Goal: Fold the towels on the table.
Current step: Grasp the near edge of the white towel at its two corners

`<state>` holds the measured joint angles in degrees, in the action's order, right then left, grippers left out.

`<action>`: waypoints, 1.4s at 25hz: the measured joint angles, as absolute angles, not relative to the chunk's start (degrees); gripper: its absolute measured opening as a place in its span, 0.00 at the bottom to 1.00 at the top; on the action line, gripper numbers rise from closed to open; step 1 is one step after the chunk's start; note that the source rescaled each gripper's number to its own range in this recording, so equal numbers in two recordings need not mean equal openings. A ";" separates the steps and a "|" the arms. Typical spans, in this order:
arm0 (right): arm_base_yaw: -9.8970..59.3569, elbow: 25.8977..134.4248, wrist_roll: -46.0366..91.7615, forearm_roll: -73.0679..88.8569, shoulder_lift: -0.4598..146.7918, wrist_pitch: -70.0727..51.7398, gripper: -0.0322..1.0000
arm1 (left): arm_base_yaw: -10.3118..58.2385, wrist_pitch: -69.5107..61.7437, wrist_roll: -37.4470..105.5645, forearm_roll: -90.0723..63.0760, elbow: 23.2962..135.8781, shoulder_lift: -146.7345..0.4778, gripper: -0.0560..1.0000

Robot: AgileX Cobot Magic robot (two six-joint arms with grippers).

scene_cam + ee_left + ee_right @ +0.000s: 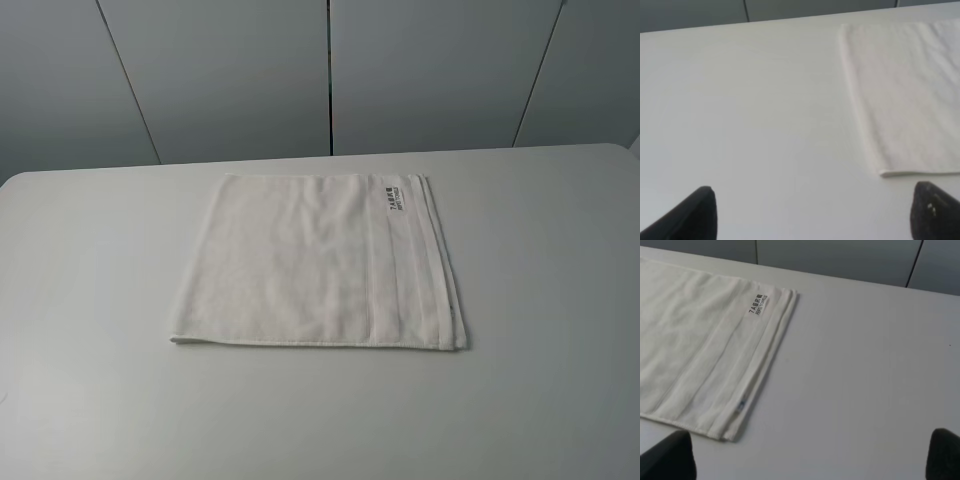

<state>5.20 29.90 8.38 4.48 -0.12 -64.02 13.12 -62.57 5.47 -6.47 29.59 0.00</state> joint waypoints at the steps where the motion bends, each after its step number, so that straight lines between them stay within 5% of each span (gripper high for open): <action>1: 5.20 30.61 7.87 4.71 -0.12 -64.24 1.00 | 13.12 -62.57 4.64 -5.72 29.59 0.00 0.99; 8: 5.20 35.76 3.71 5.30 7.25 -66.07 1.00 | 13.12 -62.42 3.62 -4.39 30.59 -3.07 0.99; 17: 5.20 42.79 13.16 15.46 30.47 -60.21 1.00 | 13.12 -59.11 10.01 -3.64 36.96 -24.32 0.99; 28: 5.64 52.46 29.33 23.53 55.26 -57.54 1.00 | 13.12 -52.81 32.07 -16.35 47.98 -57.15 0.99; 35: 13.34 53.31 35.46 23.09 67.76 -57.34 1.00 | 16.10 -50.67 48.08 -26.10 52.61 -72.89 0.99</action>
